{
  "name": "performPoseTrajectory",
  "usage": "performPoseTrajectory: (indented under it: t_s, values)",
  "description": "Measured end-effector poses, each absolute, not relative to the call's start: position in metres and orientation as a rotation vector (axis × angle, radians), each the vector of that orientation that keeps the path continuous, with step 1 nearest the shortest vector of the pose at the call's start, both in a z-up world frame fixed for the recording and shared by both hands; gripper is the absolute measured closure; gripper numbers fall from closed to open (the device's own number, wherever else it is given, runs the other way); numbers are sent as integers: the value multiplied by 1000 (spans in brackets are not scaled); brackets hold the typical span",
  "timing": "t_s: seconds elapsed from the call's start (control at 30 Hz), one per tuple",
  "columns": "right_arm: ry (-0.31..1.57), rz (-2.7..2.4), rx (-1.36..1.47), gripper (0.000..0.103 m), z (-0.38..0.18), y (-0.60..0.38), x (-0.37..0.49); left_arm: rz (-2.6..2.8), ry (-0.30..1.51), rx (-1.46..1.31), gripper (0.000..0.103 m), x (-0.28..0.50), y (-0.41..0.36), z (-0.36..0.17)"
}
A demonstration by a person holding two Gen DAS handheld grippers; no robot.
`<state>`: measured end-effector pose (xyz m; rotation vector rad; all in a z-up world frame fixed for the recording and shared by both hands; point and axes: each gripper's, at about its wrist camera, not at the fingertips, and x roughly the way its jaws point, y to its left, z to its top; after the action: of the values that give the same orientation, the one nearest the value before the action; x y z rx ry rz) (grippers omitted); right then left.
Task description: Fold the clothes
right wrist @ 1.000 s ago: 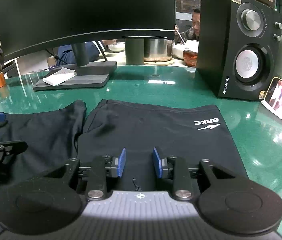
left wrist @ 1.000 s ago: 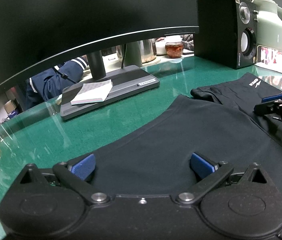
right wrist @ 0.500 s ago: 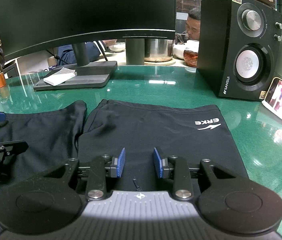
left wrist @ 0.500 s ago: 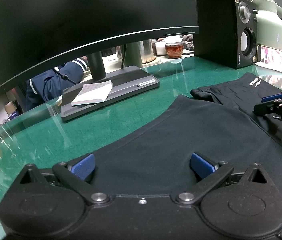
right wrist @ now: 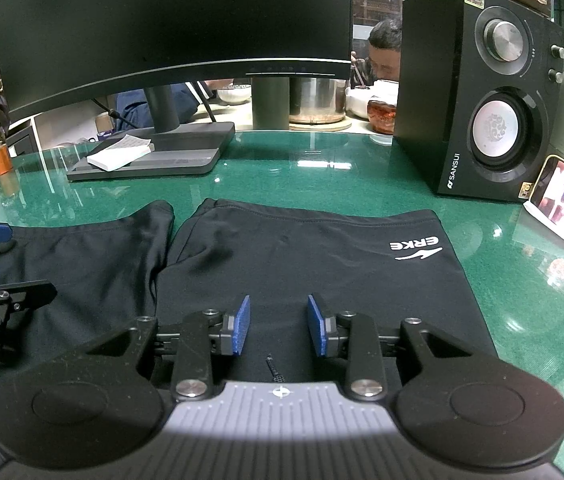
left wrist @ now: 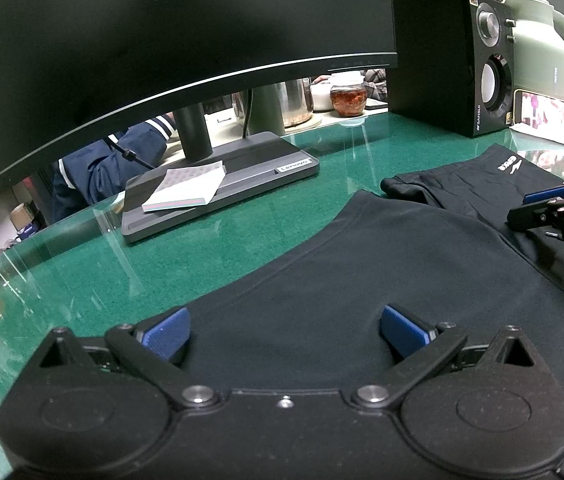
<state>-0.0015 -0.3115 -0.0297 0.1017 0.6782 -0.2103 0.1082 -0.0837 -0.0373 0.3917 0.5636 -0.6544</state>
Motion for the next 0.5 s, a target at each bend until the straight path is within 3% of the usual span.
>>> performPoseTrajectory:
  t_s: [0.5]
  values:
    - [679,-208,100,70,-30,-310,-1,-651,564,390,0,108,-84,-37]
